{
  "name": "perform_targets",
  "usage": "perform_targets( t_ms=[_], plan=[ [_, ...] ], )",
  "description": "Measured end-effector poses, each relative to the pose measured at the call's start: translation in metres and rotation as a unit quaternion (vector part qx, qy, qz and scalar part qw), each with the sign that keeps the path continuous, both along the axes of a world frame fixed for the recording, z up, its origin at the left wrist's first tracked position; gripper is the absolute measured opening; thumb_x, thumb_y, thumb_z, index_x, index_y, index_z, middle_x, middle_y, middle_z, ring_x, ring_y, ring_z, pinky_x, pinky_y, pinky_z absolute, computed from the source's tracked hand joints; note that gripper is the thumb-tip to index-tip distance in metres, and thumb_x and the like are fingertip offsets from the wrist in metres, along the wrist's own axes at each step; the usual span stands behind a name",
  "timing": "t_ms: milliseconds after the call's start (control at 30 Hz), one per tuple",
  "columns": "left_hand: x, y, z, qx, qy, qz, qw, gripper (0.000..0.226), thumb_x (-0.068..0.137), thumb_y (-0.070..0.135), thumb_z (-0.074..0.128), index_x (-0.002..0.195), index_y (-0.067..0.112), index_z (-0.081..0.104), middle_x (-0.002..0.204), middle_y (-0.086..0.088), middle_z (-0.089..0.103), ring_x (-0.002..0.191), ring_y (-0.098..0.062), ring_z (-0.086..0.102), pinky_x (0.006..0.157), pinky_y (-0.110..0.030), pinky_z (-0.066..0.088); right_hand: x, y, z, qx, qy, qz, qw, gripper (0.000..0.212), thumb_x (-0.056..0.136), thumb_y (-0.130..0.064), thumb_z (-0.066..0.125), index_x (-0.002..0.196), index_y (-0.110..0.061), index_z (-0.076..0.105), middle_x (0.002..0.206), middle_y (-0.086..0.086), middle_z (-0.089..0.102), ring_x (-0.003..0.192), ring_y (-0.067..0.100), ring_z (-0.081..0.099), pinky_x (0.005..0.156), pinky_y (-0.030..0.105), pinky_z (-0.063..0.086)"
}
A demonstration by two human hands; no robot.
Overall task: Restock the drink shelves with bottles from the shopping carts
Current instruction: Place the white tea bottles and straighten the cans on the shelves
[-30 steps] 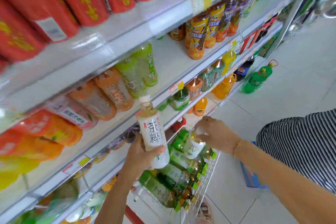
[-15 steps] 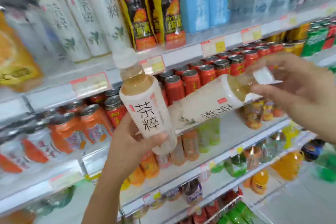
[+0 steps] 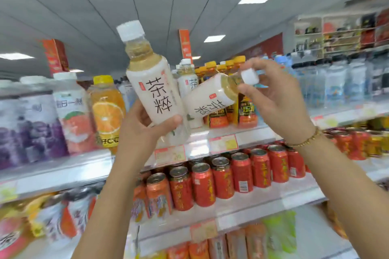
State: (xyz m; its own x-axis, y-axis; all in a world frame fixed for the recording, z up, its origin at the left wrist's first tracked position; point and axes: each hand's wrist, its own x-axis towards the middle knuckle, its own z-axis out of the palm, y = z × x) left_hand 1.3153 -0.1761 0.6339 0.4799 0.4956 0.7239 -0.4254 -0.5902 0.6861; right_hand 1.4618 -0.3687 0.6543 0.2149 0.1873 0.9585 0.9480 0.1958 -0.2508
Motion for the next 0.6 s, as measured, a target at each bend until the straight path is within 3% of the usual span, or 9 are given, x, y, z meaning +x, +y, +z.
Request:
perform_targets(
  t_ms=[233,433,600],
  plan=[
    [0.019,0.048,0.023,0.015,0.028,0.132,0.991,0.058,0.065,0.027,0.084,0.116,0.019,0.056,0.104,0.009,0.066,0.091,-0.005,0.063,0.068,-0.018,0.05,0.018,0.051,0.061,-0.078,-0.053,-0.113,0.989,0.03,0.082,-0.017,0.063,0.112,-0.019,0.06,0.101,-0.004,0.062,0.086,0.017,0.058,0.085,0.036,0.047],
    [0.049,0.083,0.017,-0.063,0.125,0.163,0.977,0.062,0.065,0.023,0.084,0.118,0.011,0.054,0.111,-0.006,0.066,0.092,-0.024,0.065,0.082,-0.041,0.055,0.03,0.099,0.096,-0.225,-0.036,-0.121,0.966,0.031,0.086,-0.022,0.063,0.117,-0.024,0.059,0.094,-0.008,0.055,0.077,0.009,0.05,0.071,0.022,0.037],
    [0.07,0.092,0.011,-0.06,0.138,0.187,0.971,0.06,0.067,0.024,0.083,0.118,0.01,0.053,0.112,-0.005,0.064,0.094,-0.022,0.062,0.083,-0.035,0.052,0.04,0.132,0.111,-0.284,-0.037,-0.058,0.956,0.029,0.088,-0.02,0.061,0.117,-0.024,0.059,0.108,-0.011,0.056,0.06,-0.012,0.049,0.053,0.004,0.036]
  ],
)
